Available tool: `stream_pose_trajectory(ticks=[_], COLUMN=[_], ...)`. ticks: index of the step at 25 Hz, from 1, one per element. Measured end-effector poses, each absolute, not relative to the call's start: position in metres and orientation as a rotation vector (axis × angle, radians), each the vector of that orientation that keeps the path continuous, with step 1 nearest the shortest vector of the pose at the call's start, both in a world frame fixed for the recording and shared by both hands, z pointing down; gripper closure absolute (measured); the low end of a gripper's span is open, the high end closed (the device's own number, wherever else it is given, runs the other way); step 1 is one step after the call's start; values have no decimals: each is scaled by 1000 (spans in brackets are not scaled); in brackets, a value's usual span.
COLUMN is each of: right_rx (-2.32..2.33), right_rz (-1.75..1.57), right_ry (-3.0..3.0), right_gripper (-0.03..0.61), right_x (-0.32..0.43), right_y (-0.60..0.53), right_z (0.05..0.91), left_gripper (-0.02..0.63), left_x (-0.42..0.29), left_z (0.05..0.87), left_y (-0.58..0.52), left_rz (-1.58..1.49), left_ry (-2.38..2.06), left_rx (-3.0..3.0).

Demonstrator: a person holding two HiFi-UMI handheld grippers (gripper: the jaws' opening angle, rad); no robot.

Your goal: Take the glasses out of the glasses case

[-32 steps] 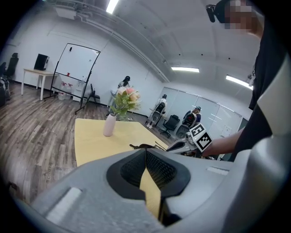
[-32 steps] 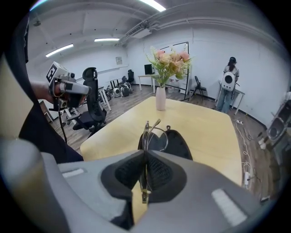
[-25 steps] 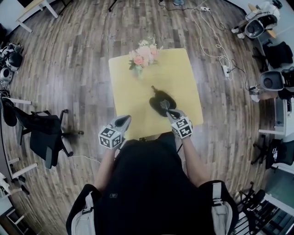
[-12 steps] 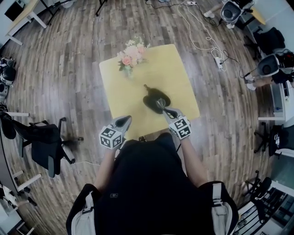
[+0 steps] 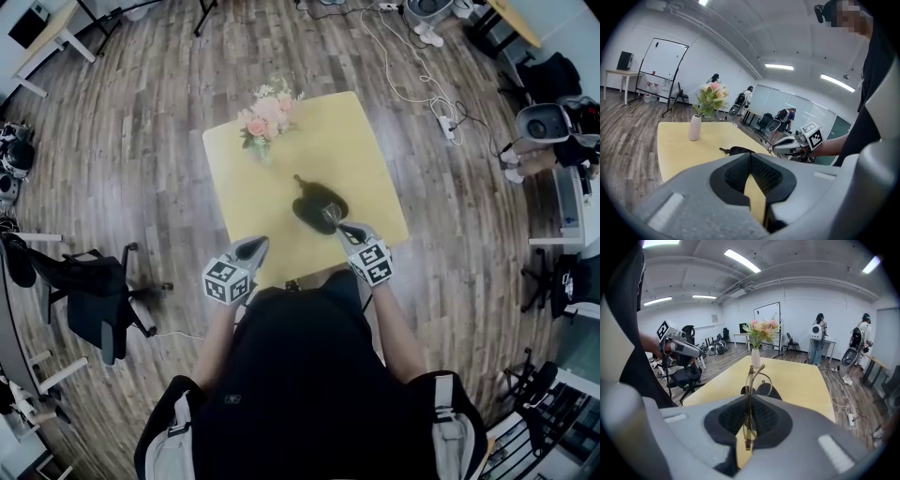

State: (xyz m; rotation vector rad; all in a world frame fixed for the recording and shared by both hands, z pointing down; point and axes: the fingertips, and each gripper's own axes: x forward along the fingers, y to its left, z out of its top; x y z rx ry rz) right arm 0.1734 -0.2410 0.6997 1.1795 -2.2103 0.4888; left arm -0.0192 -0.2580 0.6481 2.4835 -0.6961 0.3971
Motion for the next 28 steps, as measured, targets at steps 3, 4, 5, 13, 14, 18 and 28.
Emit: stream_pose_trajectory(ticks=[3, 4, 5, 13, 14, 18, 28], right_rx=[1195, 1196, 1194, 1190, 1189, 1177, 1162], right_rz=[476, 474, 473, 467, 470, 491, 477], right_ry=[-2225, -2228, -2230, -2240, -2237, -2220, -2230], right_gripper=[560, 560, 560, 560, 560, 560, 560], right_x=[173, 172, 170, 163, 163, 166, 161], right_y=[-249, -251, -252, -254, -253, -250, -260], right_z=[698, 698, 697, 694, 695, 698, 693], left_gripper=[601, 601, 601, 601, 600, 601, 601], left_x=[-20, -21, -21, -23, -23, -22, -28], left_z=[649, 649, 650, 647, 647, 646, 649], left_y=[-258, -258, -258, -261, -262, -265, -269], left_rz=[407, 411, 412, 410, 406, 398, 395], left_ry=[-691, -691, -692, -694, -696, -702, -718], left_rx=[2484, 2486, 2485, 2488, 2487, 2487, 2475])
